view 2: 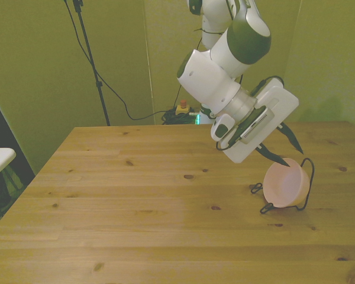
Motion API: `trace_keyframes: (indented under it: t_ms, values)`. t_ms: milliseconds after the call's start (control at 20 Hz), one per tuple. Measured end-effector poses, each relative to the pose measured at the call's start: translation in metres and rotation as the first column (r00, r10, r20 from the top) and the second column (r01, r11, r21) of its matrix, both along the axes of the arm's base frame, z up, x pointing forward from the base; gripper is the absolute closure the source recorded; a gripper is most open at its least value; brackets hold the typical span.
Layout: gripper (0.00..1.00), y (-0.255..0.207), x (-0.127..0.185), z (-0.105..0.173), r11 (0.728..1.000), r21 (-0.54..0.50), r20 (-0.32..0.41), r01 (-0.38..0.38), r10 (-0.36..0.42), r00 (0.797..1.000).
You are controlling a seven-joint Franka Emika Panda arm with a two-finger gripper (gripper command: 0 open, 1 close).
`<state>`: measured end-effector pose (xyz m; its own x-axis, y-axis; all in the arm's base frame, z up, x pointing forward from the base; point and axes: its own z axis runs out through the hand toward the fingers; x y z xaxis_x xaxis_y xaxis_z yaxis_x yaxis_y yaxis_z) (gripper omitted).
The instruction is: Load the bowl
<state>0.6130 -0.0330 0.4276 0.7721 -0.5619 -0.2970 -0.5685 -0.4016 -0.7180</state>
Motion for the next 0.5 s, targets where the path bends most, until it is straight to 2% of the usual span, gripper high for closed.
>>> trace_keyframes:
  t_ms: [250, 500]
  values:
    - [0.0, -0.02, -0.034, 0.02, 0.994, -0.099, -0.012, 0.048, -0.05, 0.999]
    - [0.0, -0.028, -0.076, 0.028, 0.964, -0.228, -0.028, 0.136, -0.146, 0.989]
